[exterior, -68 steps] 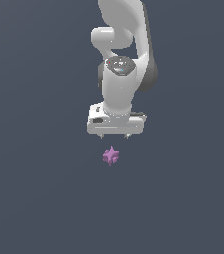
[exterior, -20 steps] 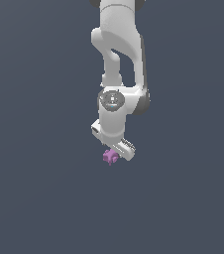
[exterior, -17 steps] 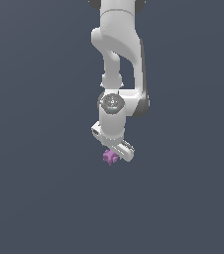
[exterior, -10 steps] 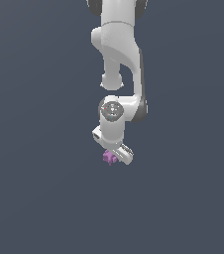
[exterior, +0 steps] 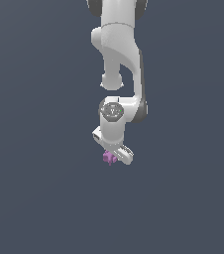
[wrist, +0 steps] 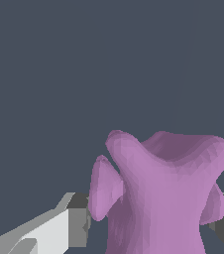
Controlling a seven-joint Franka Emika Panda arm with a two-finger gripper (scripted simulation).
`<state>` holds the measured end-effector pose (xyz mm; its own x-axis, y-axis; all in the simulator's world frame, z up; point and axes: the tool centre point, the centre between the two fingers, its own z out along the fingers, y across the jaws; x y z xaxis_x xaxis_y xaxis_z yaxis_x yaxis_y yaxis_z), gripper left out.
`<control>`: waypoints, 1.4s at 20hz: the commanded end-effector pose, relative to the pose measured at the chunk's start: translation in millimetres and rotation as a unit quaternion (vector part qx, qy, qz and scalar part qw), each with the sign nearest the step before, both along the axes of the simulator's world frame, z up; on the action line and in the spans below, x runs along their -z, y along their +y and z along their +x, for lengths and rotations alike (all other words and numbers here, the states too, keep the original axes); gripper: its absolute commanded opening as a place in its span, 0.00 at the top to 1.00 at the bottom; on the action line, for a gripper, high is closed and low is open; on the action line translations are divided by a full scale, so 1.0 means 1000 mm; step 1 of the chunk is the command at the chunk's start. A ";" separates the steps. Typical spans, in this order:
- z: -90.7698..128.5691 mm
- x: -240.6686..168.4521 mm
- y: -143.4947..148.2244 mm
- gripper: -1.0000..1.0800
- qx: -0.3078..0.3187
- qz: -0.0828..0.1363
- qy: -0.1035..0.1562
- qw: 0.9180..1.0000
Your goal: Pick up the object and move it to a goal position.
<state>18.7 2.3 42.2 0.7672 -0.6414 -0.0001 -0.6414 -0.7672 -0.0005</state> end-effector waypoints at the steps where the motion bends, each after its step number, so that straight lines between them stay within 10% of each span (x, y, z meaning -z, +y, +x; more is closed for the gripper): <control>1: 0.000 0.001 -0.001 1.00 0.000 0.000 0.000 1.000; 28: -0.054 -0.095 -0.067 1.00 0.001 0.001 0.000 1.000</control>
<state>-32.3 -61.4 131.6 0.7660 -0.6428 0.0000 -0.6428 -0.7660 -0.0017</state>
